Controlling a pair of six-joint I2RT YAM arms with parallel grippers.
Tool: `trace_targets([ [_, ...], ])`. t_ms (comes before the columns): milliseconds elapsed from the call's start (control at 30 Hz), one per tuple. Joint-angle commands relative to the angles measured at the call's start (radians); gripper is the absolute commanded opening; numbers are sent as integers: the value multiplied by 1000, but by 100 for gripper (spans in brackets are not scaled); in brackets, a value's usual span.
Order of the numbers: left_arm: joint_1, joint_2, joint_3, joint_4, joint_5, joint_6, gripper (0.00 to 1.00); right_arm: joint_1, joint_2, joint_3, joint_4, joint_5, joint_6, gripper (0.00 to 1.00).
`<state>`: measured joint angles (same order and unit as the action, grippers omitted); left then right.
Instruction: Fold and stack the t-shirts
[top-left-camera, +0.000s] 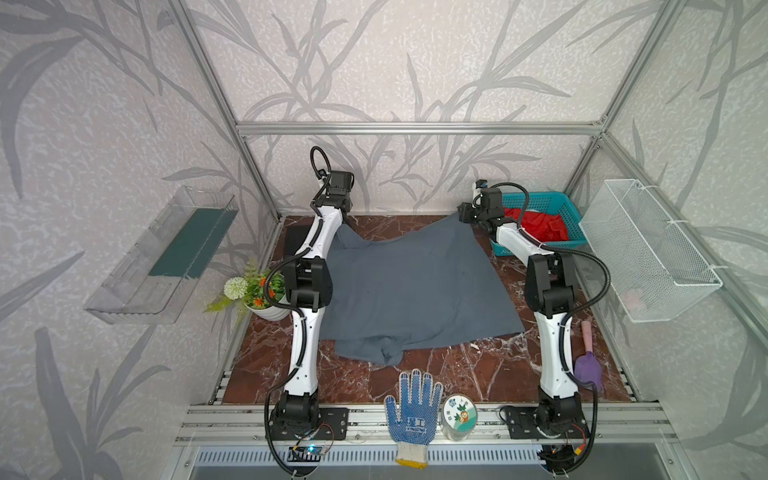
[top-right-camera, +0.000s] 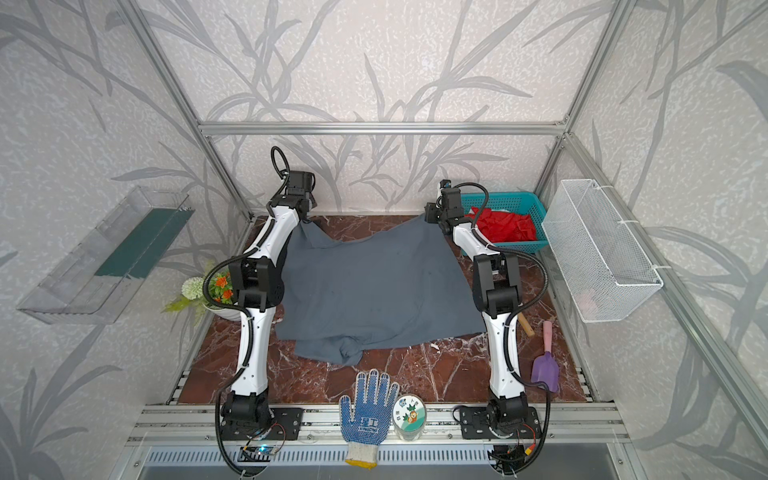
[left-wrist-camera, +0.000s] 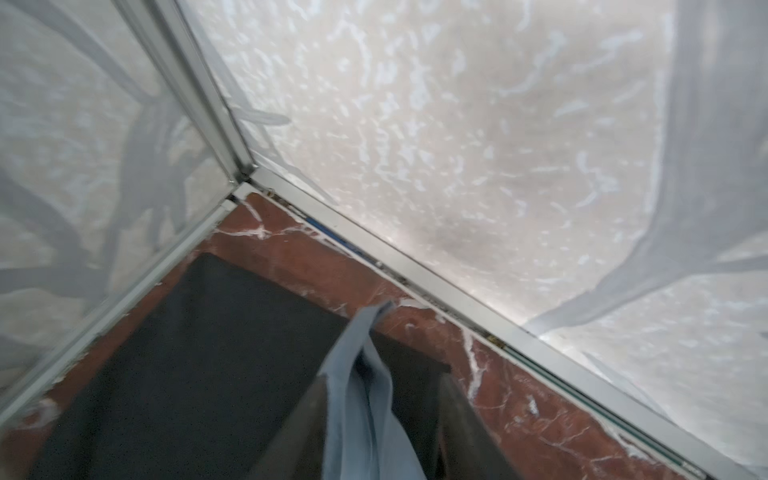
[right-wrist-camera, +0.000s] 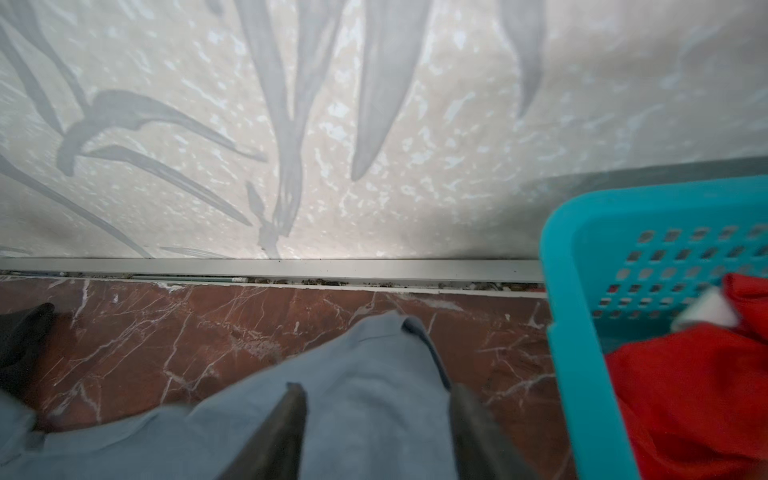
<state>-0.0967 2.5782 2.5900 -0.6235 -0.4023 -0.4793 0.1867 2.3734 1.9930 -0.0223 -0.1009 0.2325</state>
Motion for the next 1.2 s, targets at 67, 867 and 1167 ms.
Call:
trace_targets([
  [67,-5,-7,120,-189,131,38,61,17,-126,-25,-5,-76,-33,96],
  [867,16,-282,-649,74,334,-99,47,332,-589,-873,44,-109,34,98],
  [1167,17,-217,-579,28,316,-139,28,326,-524,-798,22,-143,33,98],
])
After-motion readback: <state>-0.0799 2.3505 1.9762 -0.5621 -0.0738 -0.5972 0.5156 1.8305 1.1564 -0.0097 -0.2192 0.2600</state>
